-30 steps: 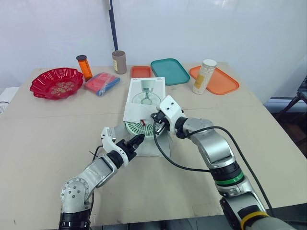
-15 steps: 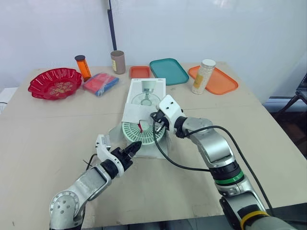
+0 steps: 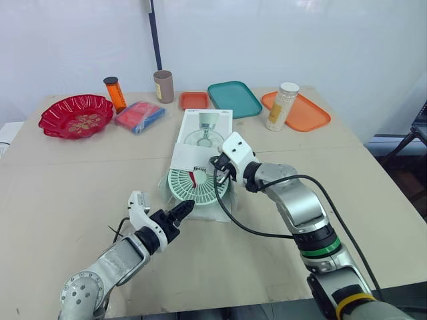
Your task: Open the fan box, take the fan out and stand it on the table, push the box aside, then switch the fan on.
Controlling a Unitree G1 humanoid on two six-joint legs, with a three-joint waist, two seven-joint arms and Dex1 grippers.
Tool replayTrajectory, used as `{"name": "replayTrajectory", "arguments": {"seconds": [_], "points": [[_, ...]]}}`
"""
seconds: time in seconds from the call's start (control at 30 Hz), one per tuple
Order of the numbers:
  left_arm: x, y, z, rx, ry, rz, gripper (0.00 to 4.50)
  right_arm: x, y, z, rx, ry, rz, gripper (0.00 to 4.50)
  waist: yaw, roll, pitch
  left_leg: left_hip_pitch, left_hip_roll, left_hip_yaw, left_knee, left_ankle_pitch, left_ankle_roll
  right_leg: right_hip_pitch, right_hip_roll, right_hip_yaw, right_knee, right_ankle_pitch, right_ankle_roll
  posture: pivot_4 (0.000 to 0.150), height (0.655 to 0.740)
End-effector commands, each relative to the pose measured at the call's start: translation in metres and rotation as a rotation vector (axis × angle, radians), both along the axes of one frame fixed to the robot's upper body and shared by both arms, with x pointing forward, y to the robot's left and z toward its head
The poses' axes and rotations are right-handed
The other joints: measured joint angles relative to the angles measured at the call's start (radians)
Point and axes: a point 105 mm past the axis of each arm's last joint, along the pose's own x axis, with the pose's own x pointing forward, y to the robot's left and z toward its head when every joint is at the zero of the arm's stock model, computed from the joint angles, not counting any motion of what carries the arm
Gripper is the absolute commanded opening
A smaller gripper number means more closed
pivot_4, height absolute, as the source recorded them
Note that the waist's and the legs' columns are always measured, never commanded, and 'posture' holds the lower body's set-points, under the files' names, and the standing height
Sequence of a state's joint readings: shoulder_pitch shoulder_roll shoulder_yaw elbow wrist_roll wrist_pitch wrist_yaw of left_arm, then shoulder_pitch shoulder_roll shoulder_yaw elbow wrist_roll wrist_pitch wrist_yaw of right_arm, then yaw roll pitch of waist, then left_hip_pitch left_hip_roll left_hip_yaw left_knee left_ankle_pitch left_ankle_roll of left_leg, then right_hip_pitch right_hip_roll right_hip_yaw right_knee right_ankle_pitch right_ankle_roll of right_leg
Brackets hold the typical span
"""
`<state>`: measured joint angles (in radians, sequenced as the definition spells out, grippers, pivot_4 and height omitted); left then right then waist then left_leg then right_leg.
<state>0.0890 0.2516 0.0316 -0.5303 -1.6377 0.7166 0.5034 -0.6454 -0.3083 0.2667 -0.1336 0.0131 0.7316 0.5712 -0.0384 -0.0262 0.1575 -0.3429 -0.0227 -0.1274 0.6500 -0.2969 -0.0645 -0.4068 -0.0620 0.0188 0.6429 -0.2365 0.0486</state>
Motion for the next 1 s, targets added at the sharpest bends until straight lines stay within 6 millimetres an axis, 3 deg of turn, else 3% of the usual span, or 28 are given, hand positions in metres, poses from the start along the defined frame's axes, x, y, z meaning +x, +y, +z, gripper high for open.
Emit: {"name": "replayTrajectory", "arguments": {"seconds": [0.03, 0.07, 0.23, 0.5, 0.73, 1.0], "points": [[0.000, 0.010, -0.009, 0.042, 0.031, 0.044, 4.23, 0.000, -0.007, -0.016, -0.036, 0.054, -0.023, 0.00, 0.000, 0.000, 0.000, 0.000, 0.000, 0.000, 0.000, 0.000, 0.000, 0.000, 0.000, 0.000, 0.000, 0.000, 0.000, 0.150, 0.7400], [0.001, 0.013, -0.008, 0.037, 0.028, 0.056, 4.42, 0.000, -0.008, -0.017, -0.037, 0.054, -0.023, 0.00, 0.000, 0.000, 0.000, 0.000, 0.000, 0.000, 0.000, 0.000, 0.000, 0.000, 0.000, 0.000, 0.000, 0.000, 0.000, 0.150, 0.7400], [0.007, 0.030, 0.000, -0.016, -0.015, 0.148, 4.42, 0.000, -0.008, -0.018, -0.045, 0.052, -0.020, 0.00, 0.000, 0.001, 0.000, 0.000, 0.000, 0.000, 0.000, 0.000, 0.000, 0.000, 0.000, 0.000, 0.000, 0.000, 0.000, 0.150, 0.7400], [0.005, 0.026, 0.025, -0.142, -0.131, 0.114, 4.42, 0.001, -0.010, -0.020, -0.061, 0.039, -0.017, 0.00, 0.003, 0.001, 0.001, -0.001, 0.001, 0.000, 0.000, 0.000, 0.000, 0.000, 0.000, -0.001, -0.001, 0.000, 0.000, 0.150, 0.7400], [0.000, 0.028, 0.020, -0.115, -0.126, 0.094, 4.42, 0.003, -0.010, -0.023, -0.066, 0.037, -0.017, 0.00, 0.004, 0.001, 0.001, -0.001, 0.001, 0.000, 0.000, 0.000, 0.000, 0.000, 0.000, -0.001, -0.002, 0.000, 0.000, 0.150, 0.7400], [0.025, 0.021, 0.018, -0.127, -0.143, 0.084, 4.42, 0.003, -0.010, -0.024, -0.072, 0.033, -0.013, 0.00, 0.006, 0.001, 0.001, -0.001, 0.001, 0.000, 0.000, 0.000, 0.000, 0.000, 0.001, -0.001, -0.002, 0.000, 0.001, 0.150, 0.7400]]}}
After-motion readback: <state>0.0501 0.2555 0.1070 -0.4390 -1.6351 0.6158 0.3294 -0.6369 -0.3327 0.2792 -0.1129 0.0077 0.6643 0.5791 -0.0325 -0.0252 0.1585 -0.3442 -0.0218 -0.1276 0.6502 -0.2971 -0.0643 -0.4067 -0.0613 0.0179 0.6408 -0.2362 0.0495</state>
